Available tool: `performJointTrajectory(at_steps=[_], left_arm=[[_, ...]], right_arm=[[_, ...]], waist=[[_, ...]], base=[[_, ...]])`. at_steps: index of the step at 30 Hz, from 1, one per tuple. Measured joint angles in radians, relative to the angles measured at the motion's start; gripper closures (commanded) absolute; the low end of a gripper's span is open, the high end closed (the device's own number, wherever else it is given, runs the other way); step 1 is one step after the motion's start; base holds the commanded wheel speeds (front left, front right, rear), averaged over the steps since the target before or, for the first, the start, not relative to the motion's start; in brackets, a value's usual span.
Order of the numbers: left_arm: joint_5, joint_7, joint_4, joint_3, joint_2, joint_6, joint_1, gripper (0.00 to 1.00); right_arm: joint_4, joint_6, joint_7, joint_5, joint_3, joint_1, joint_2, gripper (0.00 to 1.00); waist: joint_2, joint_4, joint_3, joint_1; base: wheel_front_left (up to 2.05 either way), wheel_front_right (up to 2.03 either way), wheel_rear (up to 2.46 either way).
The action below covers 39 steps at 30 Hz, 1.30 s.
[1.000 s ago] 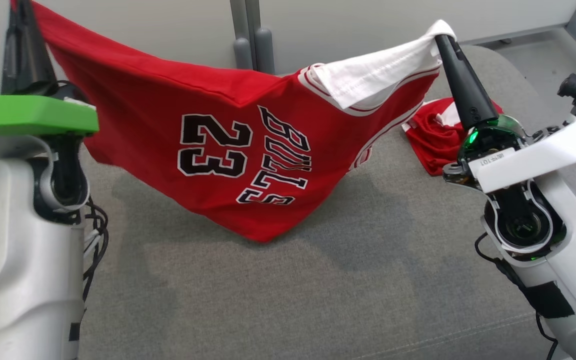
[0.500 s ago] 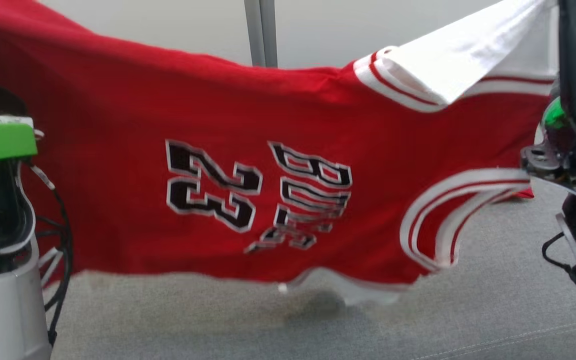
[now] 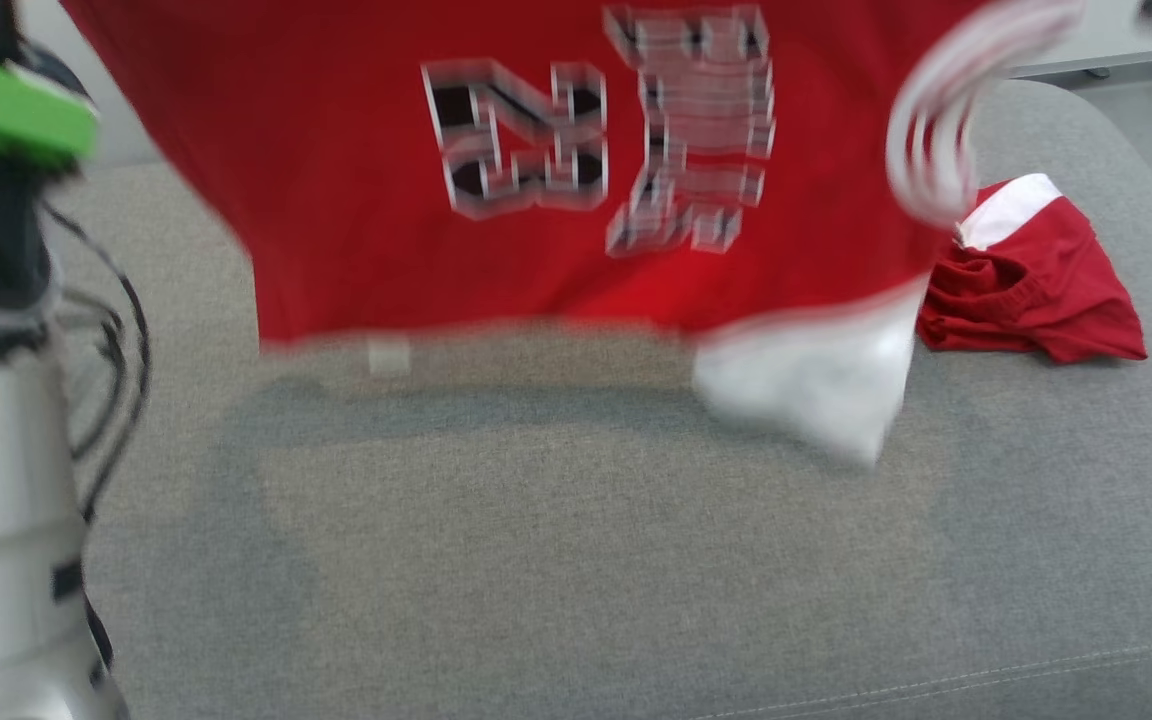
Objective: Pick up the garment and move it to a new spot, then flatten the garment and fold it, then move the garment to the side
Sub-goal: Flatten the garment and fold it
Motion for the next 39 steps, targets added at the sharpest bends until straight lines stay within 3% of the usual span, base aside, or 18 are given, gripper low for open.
performJointTrajectory(at_steps=[3,6,12,24,31,39], left_arm=[[0.027,-0.044,0.001,0.048,0.000,0.000,-0.200,1.00],[0.044,-0.039,0.048,0.017,0.000,0.000,-0.214,1.00],[0.043,-0.005,0.174,-0.018,-0.034,0.000,-0.032,1.00],[-0.002,-0.096,0.365,-0.014,-0.080,-0.012,0.300,1.00],[-0.022,-0.212,0.372,0.012,-0.080,-0.066,0.372,1.00],[-0.031,-0.325,0.361,0.017,-0.081,-0.114,0.480,1.00]], right_arm=[[0.021,0.018,-0.033,-0.031,-0.014,-0.185,0.037,1.00],[0.090,0.021,-0.030,-0.040,0.050,-0.170,0.066,1.00],[0.207,0.022,0.016,-0.023,0.156,0.031,0.098,1.00],[0.343,0.123,-0.006,0.085,0.210,0.395,0.196,1.00],[0.325,0.231,-0.057,0.082,0.228,0.445,0.206,1.00],[0.261,0.246,-0.103,0.046,0.253,0.554,0.183,1.00]], waist=[[0.0000,0.020,0.025,0.0000],[0.0000,0.039,0.039,0.0000],[0.0000,0.046,0.072,0.0000],[0.0000,0.013,0.120,0.0000],[0.0000,0.005,0.091,0.0000],[0.0000,0.015,0.031,0.0000]], base=[[0.00,0.00,0.00],[0.00,0.00,0.00],[0.00,0.00,0.00],[0.00,0.00,0.00],[0.00,0.00,0.00],[0.00,0.00,0.00]])
